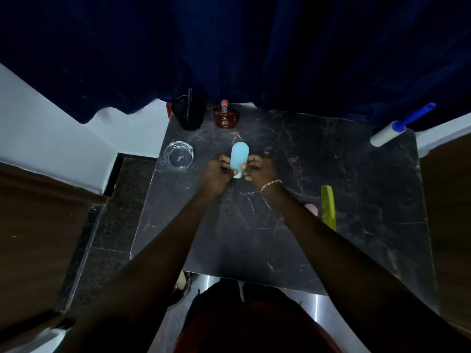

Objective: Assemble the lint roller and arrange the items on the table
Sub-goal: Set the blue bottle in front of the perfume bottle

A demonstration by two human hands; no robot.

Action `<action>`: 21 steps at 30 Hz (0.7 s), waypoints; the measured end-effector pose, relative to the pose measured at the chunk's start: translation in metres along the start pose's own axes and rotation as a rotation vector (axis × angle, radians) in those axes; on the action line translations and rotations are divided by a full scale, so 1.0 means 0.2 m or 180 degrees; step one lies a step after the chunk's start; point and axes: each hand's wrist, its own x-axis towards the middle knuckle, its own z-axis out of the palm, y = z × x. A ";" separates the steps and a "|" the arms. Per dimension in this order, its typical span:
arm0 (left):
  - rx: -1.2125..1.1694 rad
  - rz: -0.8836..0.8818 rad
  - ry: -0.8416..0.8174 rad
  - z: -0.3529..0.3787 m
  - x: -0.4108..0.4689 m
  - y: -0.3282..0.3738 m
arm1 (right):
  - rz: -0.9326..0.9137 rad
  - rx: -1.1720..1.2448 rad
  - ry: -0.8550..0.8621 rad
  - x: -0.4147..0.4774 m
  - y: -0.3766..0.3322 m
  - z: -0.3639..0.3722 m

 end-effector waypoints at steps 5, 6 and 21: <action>0.0511 0.0211 0.0080 -0.13 0.20 0.02 | -0.0351 -0.0580 0.0201 0.14 -0.11 0.13; 0.0518 0.0250 0.0072 -0.15 0.24 0.01 | -0.0473 -0.0761 0.0253 0.18 -0.12 0.15; 0.1069 0.0662 0.0137 -0.17 0.52 -0.18 | -0.0913 -0.1808 0.0431 0.39 -0.08 0.33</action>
